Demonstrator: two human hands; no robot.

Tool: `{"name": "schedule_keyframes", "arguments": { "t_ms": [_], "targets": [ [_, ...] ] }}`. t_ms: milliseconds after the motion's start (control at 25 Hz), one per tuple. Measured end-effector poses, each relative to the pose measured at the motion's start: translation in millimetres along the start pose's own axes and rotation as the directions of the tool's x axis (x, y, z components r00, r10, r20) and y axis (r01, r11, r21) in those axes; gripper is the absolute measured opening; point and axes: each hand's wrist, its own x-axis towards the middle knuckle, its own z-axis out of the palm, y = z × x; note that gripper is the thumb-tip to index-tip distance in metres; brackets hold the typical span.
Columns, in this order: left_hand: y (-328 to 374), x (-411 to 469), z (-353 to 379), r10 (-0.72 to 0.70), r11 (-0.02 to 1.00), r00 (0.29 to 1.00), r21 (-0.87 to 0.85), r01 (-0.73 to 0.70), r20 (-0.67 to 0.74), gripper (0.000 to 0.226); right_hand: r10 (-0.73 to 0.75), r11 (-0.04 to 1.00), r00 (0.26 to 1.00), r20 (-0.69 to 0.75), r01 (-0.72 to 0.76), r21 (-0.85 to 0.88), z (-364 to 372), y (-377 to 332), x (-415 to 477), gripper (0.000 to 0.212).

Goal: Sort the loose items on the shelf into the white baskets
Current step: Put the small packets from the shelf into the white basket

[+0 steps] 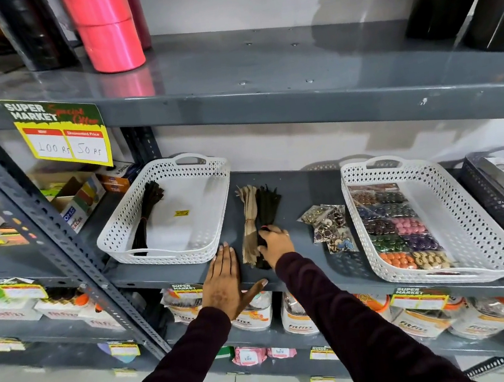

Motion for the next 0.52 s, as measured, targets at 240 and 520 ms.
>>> {"name": "schedule_keyframes", "arguments": {
  "t_ms": [240, 520],
  "targets": [
    [-1, -1, -2, -0.005, 1.000, 0.999, -0.014, 0.005, -0.035, 0.110, -0.006, 0.999, 1.000, 0.018, 0.005, 0.050, 3, -1, 5, 0.045],
    [40, 13, -15, 0.073, 0.997, 0.991, -0.028, -0.076, -0.110, 0.100, 0.048, 0.998, 0.986, -0.162, -0.042, 0.045, -26, 55, -22, 0.042]
  ]
}}
